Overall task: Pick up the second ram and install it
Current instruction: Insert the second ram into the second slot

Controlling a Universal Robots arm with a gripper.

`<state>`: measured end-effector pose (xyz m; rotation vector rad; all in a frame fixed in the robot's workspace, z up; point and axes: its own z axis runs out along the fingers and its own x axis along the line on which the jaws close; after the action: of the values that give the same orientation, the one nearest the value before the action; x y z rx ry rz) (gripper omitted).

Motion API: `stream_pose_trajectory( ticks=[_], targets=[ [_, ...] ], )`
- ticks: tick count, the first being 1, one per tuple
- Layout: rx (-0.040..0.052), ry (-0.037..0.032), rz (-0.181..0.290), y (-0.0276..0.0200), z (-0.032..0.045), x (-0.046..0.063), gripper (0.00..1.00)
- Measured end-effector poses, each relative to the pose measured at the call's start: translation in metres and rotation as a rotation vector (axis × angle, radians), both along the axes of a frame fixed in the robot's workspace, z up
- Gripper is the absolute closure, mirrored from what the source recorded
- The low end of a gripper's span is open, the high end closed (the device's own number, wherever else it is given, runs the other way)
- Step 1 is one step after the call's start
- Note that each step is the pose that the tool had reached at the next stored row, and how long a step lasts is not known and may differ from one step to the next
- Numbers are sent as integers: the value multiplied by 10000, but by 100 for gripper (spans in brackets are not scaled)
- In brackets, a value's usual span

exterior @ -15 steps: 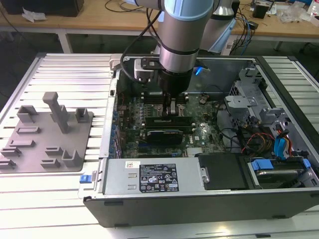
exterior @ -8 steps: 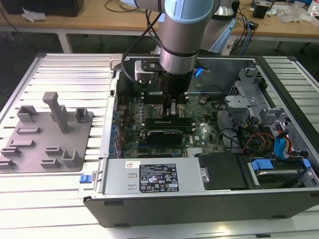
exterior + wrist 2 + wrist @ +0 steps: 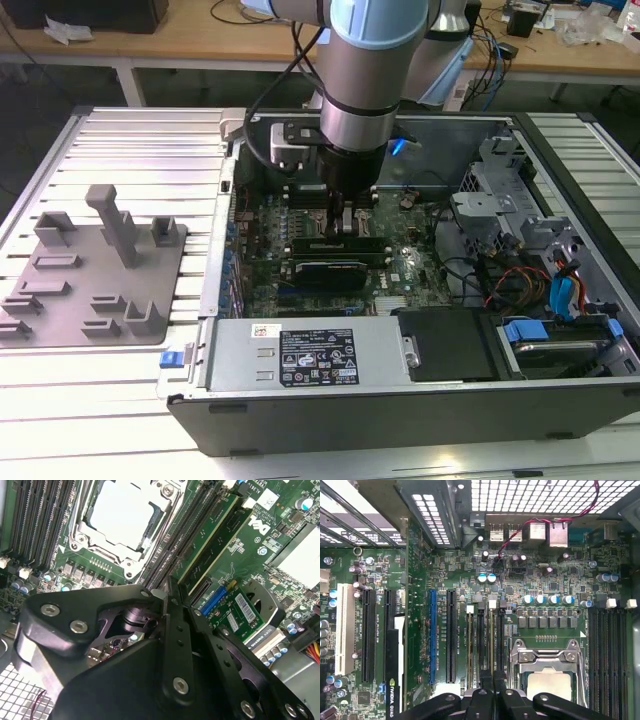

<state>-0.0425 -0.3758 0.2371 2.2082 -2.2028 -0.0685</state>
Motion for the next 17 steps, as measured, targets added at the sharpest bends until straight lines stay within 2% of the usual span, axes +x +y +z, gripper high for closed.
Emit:
stream_pose_trajectory(
  ticks=[17],
  targets=[
    [52,0,0,0,8,0,91]
  ],
)
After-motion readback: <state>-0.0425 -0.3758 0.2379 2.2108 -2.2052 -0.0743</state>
